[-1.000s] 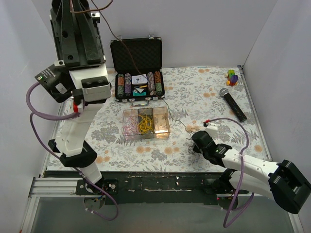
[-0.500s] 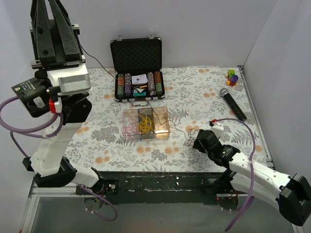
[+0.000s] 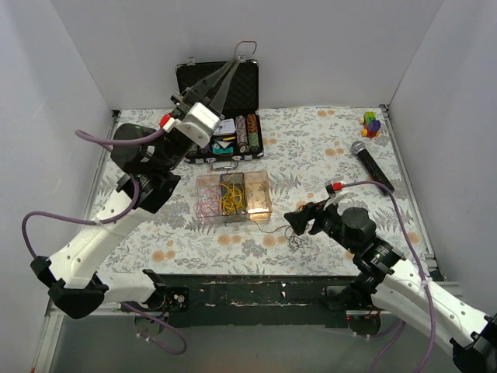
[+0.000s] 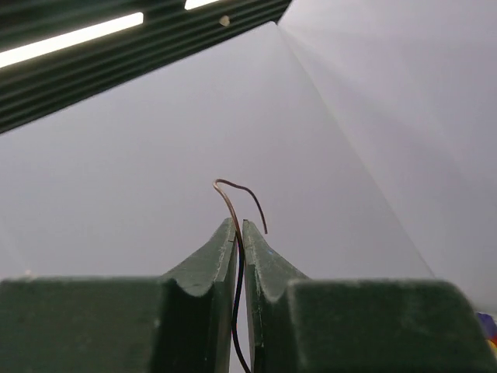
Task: Untangle the cables
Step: Untie the cable.
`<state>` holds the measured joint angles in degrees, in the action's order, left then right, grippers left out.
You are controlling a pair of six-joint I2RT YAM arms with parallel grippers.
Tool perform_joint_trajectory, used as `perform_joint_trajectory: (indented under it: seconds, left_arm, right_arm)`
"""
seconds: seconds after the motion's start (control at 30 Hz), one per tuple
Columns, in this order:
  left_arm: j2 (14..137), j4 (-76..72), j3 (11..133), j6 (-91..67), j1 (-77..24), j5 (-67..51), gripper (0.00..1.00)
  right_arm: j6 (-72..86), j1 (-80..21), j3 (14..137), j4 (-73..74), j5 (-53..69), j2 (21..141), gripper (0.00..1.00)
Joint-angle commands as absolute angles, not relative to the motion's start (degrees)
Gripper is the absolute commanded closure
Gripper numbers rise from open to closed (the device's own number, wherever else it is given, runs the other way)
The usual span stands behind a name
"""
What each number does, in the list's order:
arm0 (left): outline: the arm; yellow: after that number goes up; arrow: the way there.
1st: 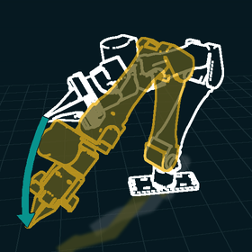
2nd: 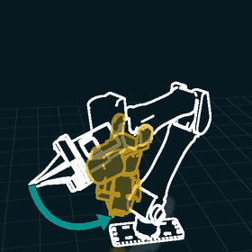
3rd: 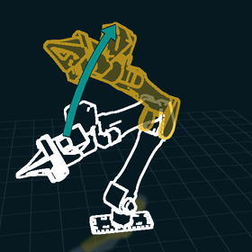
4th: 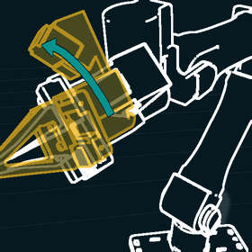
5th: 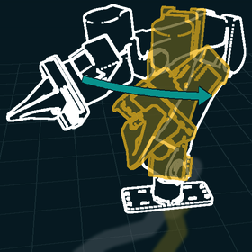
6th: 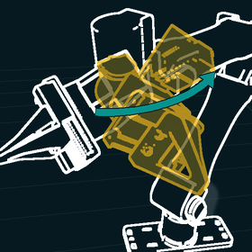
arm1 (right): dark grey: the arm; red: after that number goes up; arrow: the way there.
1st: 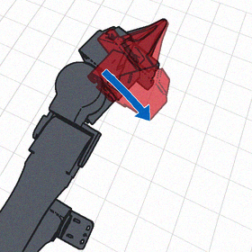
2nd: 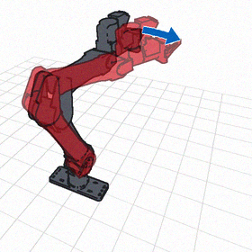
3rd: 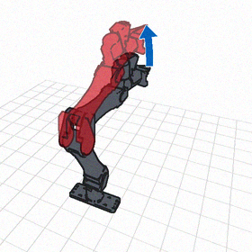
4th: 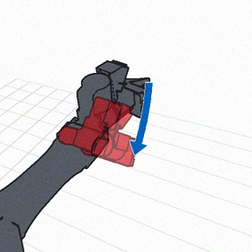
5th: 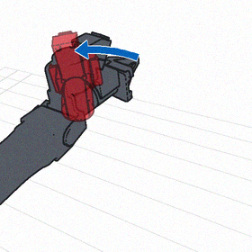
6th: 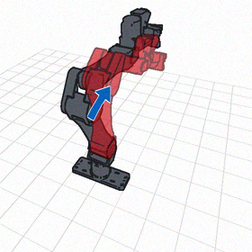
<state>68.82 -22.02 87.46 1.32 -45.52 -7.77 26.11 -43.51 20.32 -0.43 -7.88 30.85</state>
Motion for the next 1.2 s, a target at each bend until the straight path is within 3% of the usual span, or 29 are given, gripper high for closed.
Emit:
perform_joint_trajectory:
  seconds: [0.0,0.3,0.53,0.83,0.93,1.07,1.17]
  left_arm:
    - [68.55,-22.59,89.20,-5.71,-45.44,-10.81,0.94]
    - [73.65,-21.97,100.19,-7.38,-45.79,-15.03,0.95]
    - [73.22,-21.36,100.29,-6.94,-45.97,-15.73,0.95]
    - [72.51,-22.24,98.79,-6.68,-45.97,-16.26,0.96]
    - [72.07,-22.41,98.79,-7.03,-46.05,-16.08,0.96]
    - [70.23,-21.80,96.78,-7.21,-45.97,-15.38,0.96]
    - [68.12,-21.27,93.70,-7.12,-45.97,-15.03,0.96]
  right_arm:
    - [20.13,-43.51,23.90,-13.60,6.75,36.28,0.16]
    - [19.42,-44.03,29.09,-32.07,13.88,51.31,0.13]
    - [22.58,-45.00,30.23,-41.03,18.62,58.70,0.14]
    - [20.66,-49.39,34.89,-40.17,15.82,67.14,0.19]
    - [20.57,-49.48,35.77,-39.55,14.16,68.73,0.35]
    - [19.95,-49.48,38.58,-33.07,8.80,68.65,0.96]
    - [18.29,-49.48,37.71,-31.73,5.81,66.45,0.99]
